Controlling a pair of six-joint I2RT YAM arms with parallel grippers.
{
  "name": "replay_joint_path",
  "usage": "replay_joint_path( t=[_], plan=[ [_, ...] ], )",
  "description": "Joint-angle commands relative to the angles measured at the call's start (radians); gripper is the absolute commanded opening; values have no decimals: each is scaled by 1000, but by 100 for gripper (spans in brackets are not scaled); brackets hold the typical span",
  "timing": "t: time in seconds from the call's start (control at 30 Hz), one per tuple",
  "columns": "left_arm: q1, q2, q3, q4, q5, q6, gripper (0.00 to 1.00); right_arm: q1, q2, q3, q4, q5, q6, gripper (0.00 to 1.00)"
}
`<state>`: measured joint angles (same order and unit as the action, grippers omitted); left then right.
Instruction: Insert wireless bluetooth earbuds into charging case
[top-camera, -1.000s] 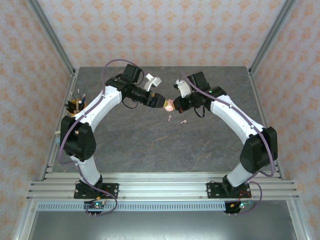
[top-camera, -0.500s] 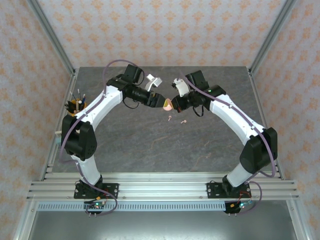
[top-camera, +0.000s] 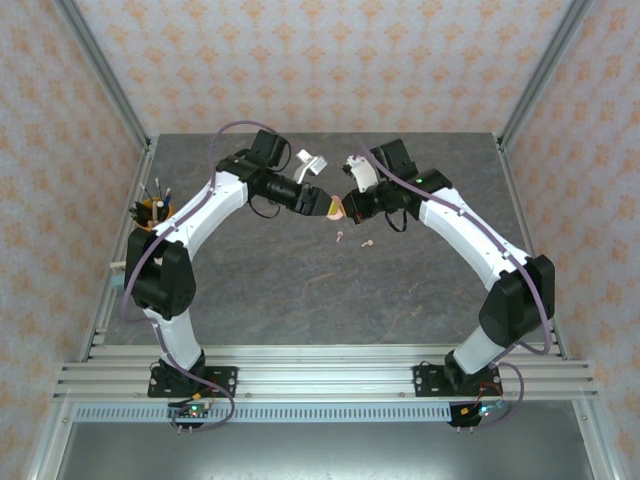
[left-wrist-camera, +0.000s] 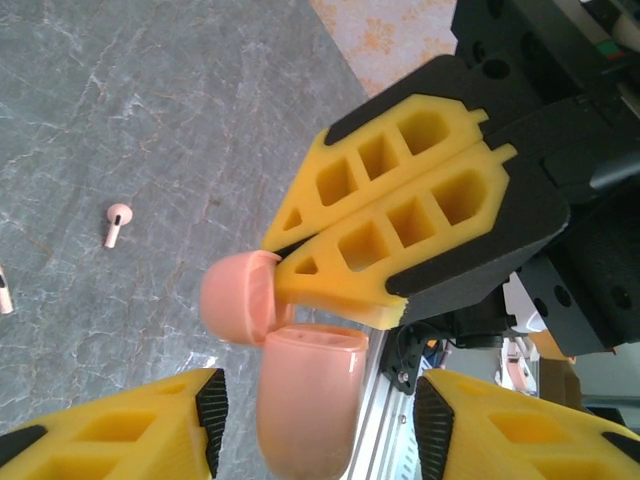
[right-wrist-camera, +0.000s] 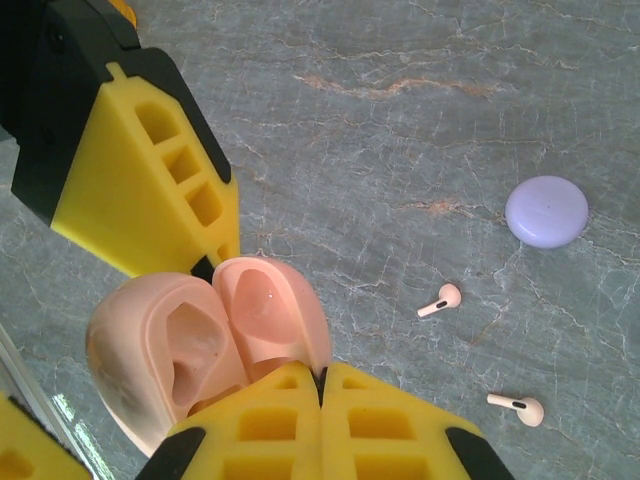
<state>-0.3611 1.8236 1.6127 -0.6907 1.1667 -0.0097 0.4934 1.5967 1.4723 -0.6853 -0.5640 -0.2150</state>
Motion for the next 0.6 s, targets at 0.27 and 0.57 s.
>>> replay_joint_path(
  t=[0.27, 0.57],
  plan=[
    [-16, 22, -5, 16, 45, 3, 42, 8, 7, 36, -10, 12, -21, 0],
    [-16, 21, -4, 21, 45, -2, 30, 8, 6, 32, -9, 21, -21, 0]
  ],
)
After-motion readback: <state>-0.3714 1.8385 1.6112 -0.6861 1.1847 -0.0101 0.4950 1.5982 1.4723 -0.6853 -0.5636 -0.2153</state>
